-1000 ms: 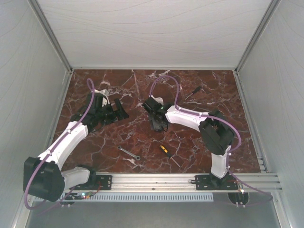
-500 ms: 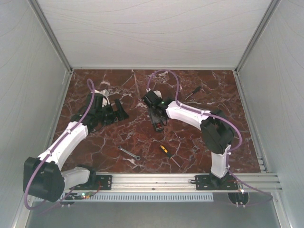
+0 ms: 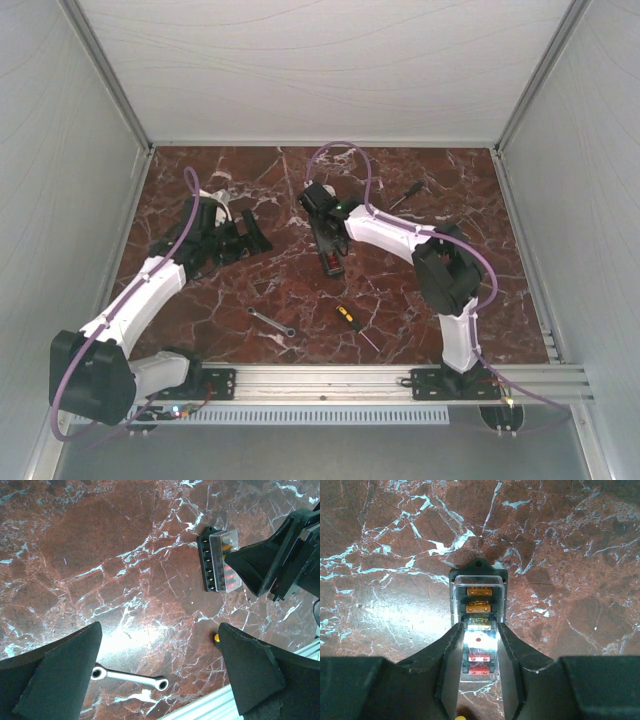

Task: Snap on the fuse box
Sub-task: Close the fuse box cover on the fuse box base.

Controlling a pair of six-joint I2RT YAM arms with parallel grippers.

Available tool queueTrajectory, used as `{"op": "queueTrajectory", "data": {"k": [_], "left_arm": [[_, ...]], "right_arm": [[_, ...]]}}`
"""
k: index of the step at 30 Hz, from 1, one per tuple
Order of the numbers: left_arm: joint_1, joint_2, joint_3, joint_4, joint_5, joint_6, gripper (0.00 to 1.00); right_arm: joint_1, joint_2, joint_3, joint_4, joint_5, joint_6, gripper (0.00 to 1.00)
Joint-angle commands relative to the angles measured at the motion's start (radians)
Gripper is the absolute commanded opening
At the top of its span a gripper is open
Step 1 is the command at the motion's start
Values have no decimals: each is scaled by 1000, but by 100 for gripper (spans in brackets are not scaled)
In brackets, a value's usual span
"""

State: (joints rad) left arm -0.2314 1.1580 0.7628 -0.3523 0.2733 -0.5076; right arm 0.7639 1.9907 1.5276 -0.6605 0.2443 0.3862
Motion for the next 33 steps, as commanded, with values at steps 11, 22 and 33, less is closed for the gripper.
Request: {"op": "queueTrajectory", "data": {"k": [11, 22, 33], "left_arm": [[2, -12, -9, 56, 55, 10, 100], [3, -18, -20, 79, 112, 17, 99], [-60, 99, -5, 229, 269, -114, 89]], "right_arm": [[-35, 209, -18, -139, -148, -39, 27], [0, 19, -83, -70, -153, -68, 26], [-96, -238, -204, 89, -316, -57, 30]]}}
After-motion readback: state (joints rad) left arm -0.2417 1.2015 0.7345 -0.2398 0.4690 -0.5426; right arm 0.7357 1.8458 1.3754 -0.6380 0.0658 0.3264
